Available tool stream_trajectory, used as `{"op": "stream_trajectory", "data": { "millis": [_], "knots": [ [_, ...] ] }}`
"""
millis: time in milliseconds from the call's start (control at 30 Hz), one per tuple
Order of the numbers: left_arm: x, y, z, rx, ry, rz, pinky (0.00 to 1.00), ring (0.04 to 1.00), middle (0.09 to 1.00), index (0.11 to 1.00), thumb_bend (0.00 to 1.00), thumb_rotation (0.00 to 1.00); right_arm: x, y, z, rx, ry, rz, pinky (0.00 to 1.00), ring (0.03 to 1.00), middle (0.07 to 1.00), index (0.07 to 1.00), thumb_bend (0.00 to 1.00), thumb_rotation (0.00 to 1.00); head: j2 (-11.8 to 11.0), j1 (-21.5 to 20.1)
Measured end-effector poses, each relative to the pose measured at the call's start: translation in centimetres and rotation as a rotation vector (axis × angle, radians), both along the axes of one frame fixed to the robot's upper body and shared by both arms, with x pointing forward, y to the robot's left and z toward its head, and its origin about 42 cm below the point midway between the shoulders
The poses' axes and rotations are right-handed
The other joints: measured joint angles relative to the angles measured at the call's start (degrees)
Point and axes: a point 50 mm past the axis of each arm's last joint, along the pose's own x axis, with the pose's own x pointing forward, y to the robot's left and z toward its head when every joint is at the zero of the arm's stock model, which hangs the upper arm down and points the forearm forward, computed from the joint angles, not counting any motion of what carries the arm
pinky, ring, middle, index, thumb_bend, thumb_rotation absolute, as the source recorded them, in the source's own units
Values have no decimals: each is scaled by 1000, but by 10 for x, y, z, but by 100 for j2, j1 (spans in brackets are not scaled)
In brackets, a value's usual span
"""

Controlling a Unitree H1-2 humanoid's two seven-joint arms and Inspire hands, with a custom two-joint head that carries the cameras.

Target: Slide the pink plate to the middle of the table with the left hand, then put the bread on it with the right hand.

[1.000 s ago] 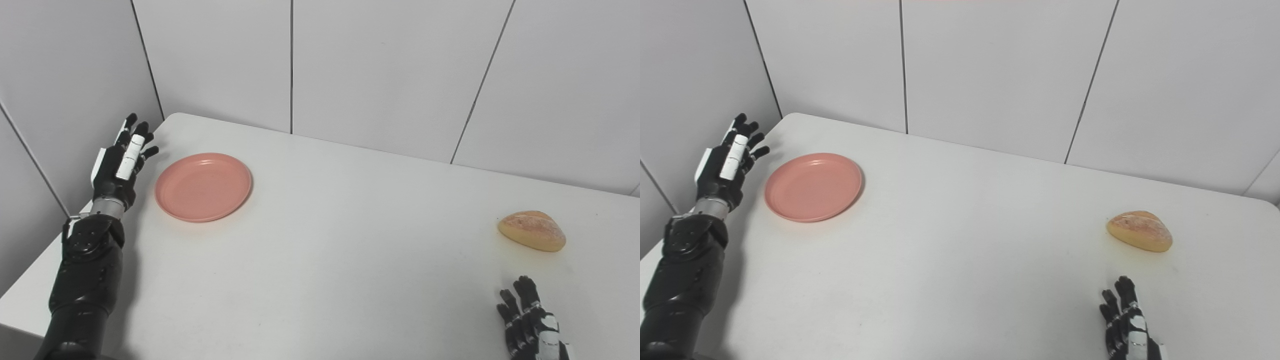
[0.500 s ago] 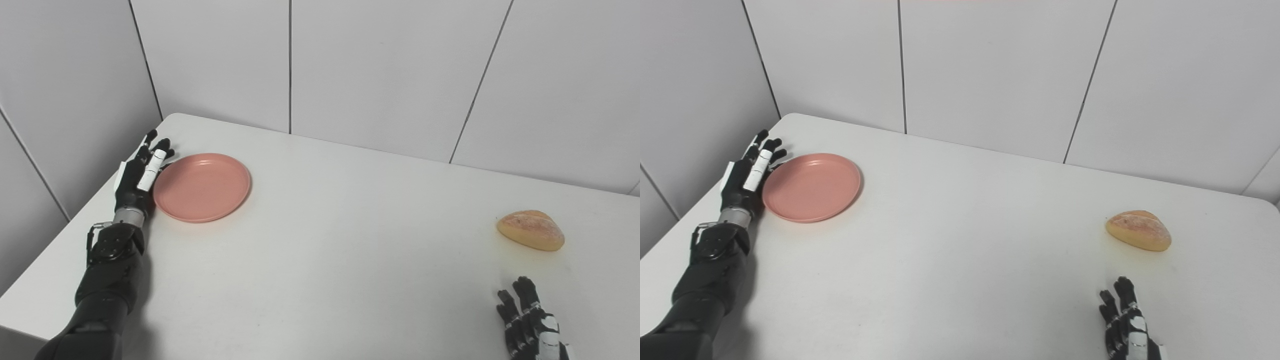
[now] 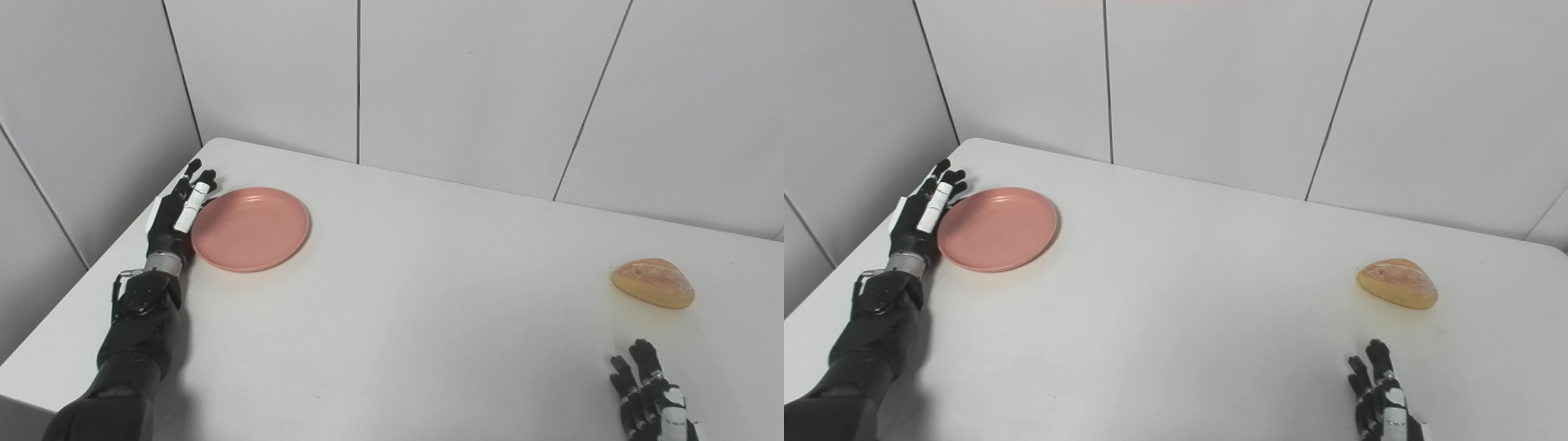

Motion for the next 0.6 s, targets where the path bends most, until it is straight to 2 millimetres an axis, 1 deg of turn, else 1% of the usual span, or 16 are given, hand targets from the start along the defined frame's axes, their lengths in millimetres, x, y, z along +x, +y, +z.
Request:
{"op": "stream_trajectory", "data": {
  "millis": [133,200,267,300,333,400,467,533,600],
  "knots": [
    [1,-3,0,-18,-10,-20,794,913,928,944,976,724,0,0,0,0,0,-1,1000,947,986,955,757,926,53,-35],
    [2,-7,1,-17,-20,-34,763,917,931,955,962,735,0,0,0,0,0,-2,1000,945,984,952,763,919,70,-44],
    [1,-16,2,-24,-44,-63,749,908,927,960,915,722,-1,0,0,2,0,-3,1000,948,987,950,761,914,79,-61],
    [1,-21,3,-33,-59,-77,748,906,925,958,907,721,-1,1,0,3,0,-4,1000,948,988,952,760,915,88,-62],
    [1,-26,3,-37,-65,-89,769,911,930,961,891,713,-2,1,0,4,0,-3,1000,947,987,952,753,913,88,-62],
    [2,-30,2,-51,-65,-107,784,914,927,963,886,706,-2,2,0,4,0,-1,1000,945,985,950,752,909,88,-79],
    [2,-35,2,-61,-62,-129,790,922,928,970,908,700,-2,2,0,4,0,0,1000,938,980,947,769,892,79,-97],
    [3,-39,1,-61,-59,-145,771,927,937,977,955,696,-2,2,0,5,1,-2,1000,935,981,948,774,885,70,-105],
    [3,-40,1,-55,-57,-159,764,927,937,977,965,694,-2,3,0,5,1,-3,1000,935,982,949,773,885,70,-114]
  ]
}}
